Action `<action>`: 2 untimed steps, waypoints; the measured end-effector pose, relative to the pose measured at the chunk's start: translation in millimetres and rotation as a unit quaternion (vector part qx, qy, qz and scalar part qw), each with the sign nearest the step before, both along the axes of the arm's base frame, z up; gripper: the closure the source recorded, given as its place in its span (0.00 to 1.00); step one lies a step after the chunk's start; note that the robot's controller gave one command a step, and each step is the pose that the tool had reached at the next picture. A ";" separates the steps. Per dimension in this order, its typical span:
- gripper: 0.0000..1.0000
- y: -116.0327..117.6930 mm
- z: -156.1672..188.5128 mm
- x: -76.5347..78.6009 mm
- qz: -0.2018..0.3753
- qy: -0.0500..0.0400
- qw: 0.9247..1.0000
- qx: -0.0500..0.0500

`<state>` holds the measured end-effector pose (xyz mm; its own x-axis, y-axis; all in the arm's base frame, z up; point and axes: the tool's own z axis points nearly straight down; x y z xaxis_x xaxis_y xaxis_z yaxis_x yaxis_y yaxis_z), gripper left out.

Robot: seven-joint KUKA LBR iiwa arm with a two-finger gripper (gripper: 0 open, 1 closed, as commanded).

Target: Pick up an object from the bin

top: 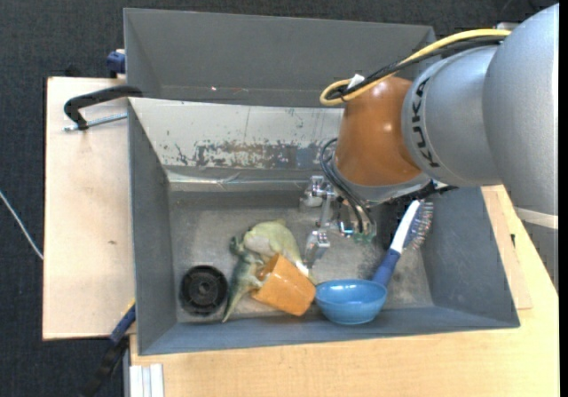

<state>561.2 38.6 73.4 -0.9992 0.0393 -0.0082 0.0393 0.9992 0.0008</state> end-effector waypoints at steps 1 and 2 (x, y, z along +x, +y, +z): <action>0.00 56.7 9.6 -16.3 -0.133 0.003 0.991 0.002; 0.00 104.0 13.1 -19.5 -0.101 -0.001 0.995 0.000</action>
Offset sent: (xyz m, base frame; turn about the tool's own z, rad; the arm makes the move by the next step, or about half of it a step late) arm -0.0173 0.0541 0.0084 0.2697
